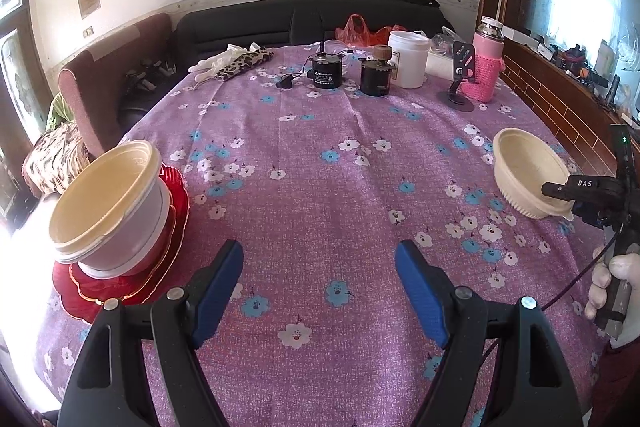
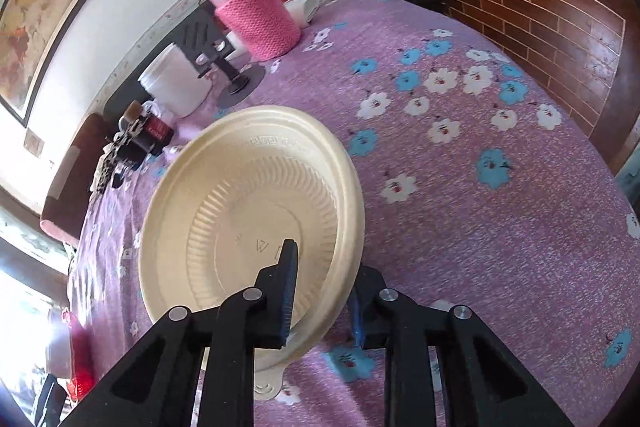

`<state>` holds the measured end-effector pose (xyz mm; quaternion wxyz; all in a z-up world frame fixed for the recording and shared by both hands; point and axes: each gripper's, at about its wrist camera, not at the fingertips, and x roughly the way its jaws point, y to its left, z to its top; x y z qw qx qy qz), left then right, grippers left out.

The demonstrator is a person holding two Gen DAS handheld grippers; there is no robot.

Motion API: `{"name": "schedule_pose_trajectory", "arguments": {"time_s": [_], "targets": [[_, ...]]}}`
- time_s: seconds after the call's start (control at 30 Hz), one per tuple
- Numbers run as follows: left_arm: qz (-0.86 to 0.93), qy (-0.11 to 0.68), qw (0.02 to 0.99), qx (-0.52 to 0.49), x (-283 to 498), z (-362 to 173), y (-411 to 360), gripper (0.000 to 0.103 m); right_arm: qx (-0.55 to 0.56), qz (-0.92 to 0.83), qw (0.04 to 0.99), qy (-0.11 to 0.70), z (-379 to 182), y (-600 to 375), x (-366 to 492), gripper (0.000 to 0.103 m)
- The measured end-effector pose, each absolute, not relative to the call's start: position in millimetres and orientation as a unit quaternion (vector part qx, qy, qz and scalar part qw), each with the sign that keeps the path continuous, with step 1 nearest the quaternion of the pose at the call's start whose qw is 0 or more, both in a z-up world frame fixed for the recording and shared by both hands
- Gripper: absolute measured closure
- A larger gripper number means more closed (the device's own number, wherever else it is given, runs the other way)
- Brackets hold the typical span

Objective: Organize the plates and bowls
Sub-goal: 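Carry the second cream bowl in the right tool toward the stack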

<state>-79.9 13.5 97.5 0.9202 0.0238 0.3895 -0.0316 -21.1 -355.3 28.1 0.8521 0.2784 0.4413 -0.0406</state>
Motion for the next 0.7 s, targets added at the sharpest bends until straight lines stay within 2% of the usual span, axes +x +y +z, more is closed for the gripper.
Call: {"name": "schedule_pose_trajectory", "arguments": {"time_s": [0.2, 0.37, 0.5, 0.7], "targets": [[-0.033, 0.389, 0.92, 0.035, -62.0, 92.8, 1.2, 0.025, 0.255, 0.039, 0.854, 0.452, 35.8, -303.3, -12.9, 0.079], [-0.044, 0.404, 0.913, 0.032, -34.5, 83.6, -5.9, 0.025, 0.207, 0.07, 0.876, 0.43, 35.4, -264.5, -10.8, 0.079], [-0.058, 0.426, 0.903, -0.006, -7.3, 76.4, -2.5, 0.026, 0.201, 0.081, 0.884, 0.415, 31.9, -256.9, -10.7, 0.065], [-0.09, 0.447, 0.889, -0.048, 24.8, 66.9, -19.8, 0.026, 0.209, 0.077, 0.886, 0.406, 33.5, -261.3, -13.6, 0.063]]}}
